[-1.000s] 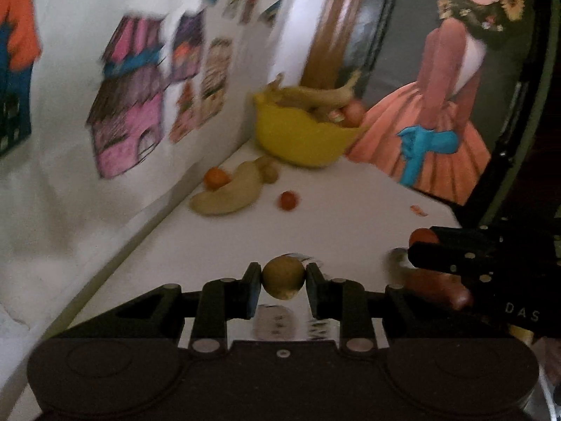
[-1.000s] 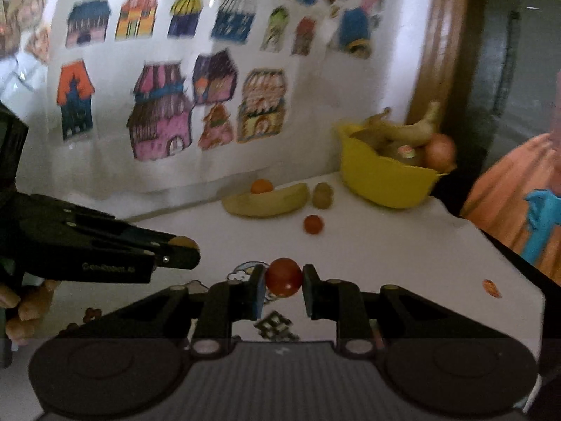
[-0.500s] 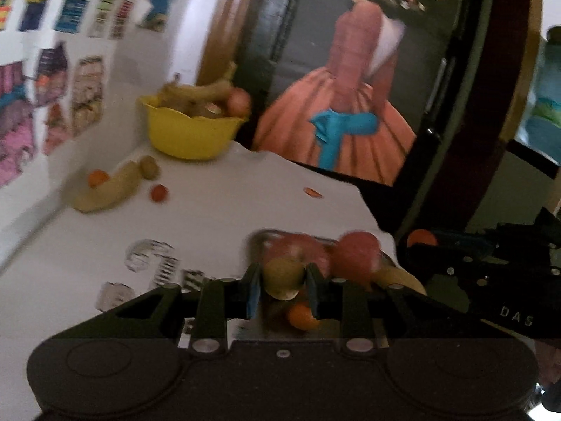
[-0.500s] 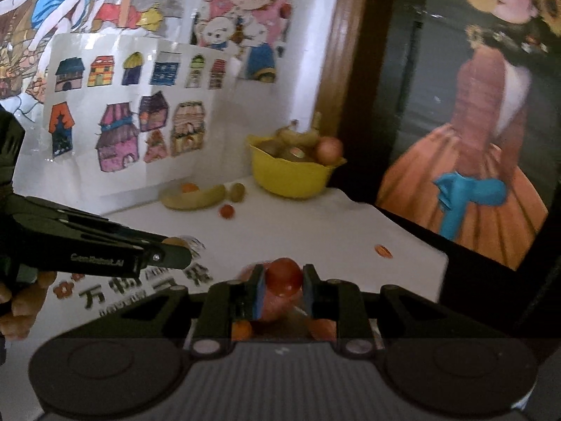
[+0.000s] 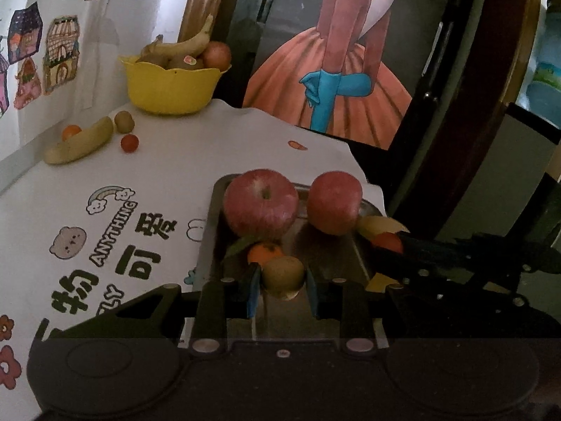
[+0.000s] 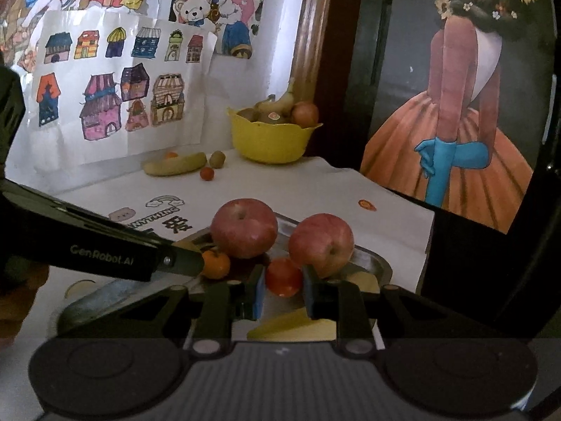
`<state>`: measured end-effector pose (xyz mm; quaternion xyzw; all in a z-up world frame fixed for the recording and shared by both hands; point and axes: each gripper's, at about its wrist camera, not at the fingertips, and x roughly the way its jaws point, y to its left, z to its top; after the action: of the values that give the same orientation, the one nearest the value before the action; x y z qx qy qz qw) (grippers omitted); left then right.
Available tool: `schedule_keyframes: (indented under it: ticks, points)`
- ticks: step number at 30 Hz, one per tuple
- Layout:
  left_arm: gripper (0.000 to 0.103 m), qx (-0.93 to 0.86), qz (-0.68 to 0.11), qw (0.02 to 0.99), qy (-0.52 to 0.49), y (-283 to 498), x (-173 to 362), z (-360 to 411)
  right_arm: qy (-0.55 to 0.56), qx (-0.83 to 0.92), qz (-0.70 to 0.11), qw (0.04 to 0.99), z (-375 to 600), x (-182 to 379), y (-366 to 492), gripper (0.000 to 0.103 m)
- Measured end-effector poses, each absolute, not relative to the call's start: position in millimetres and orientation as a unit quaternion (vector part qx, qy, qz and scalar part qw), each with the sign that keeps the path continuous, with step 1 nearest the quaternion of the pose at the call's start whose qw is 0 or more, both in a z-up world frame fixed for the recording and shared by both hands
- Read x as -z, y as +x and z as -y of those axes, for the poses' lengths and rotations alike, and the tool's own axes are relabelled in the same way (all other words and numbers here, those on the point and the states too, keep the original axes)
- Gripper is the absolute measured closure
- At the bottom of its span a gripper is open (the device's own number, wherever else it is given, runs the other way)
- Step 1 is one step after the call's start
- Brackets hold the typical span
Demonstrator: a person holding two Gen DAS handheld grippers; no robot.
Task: Organize fruits
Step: 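Carry the kiwi in the left gripper to the tray while the right gripper carries the tomato, then lower the kiwi and cherry tomato onto the tray and open both grippers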
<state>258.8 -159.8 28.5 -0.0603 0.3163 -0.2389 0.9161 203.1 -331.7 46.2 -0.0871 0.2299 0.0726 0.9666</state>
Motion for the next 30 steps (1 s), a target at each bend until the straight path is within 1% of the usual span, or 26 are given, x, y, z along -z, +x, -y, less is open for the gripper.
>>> schedule_keyframes:
  ticks: [6, 17, 20, 25, 26, 27, 28, 29, 30]
  points:
    - [0.074, 0.232, -0.321, 0.917, -0.046, 259.5, -25.9, 163.9, -0.105, -0.069, -0.223, 0.967, 324.6, -33.3, 206.1, 0.078]
    - [0.074, 0.227, -0.335, 0.914, -0.038, 265.8, -23.9, 164.4, -0.107, -0.070, -0.231, 0.965, 329.1, -30.8, 206.9, 0.077]
    - [0.072, 0.225, -0.334, 0.914, -0.040, 266.3, -24.7, 161.7, -0.110, -0.069, -0.232, 0.964, 328.8, -31.2, 206.6, 0.076]
    - [0.057, 0.221, -0.321, 0.919, -0.055, 261.0, -33.0, 152.5, -0.104, -0.065, -0.225, 0.966, 329.0, -32.9, 201.0, 0.061]
    - [0.055, 0.221, -0.316, 0.921, -0.059, 259.2, -36.1, 150.1, -0.104, -0.062, -0.222, 0.967, 328.9, -34.1, 198.2, 0.056]
    - [0.049, 0.221, -0.309, 0.923, -0.063, 256.6, -39.7, 147.2, -0.102, -0.059, -0.218, 0.969, 329.0, -35.6, 194.7, 0.050]
    - [0.041, 0.220, -0.302, 0.925, -0.067, 253.8, -43.2, 144.6, -0.100, -0.056, -0.214, 0.970, 329.0, -37.2, 190.6, 0.048]
    - [0.037, 0.218, -0.294, 0.928, -0.070, 250.7, -46.8, 141.5, -0.096, -0.053, -0.209, 0.972, 329.3, -39.3, 186.1, 0.043]
    - [0.029, 0.214, -0.285, 0.931, -0.074, 247.2, -50.6, 137.4, -0.092, -0.050, -0.204, 0.973, 329.8, -41.6, 181.4, 0.038]
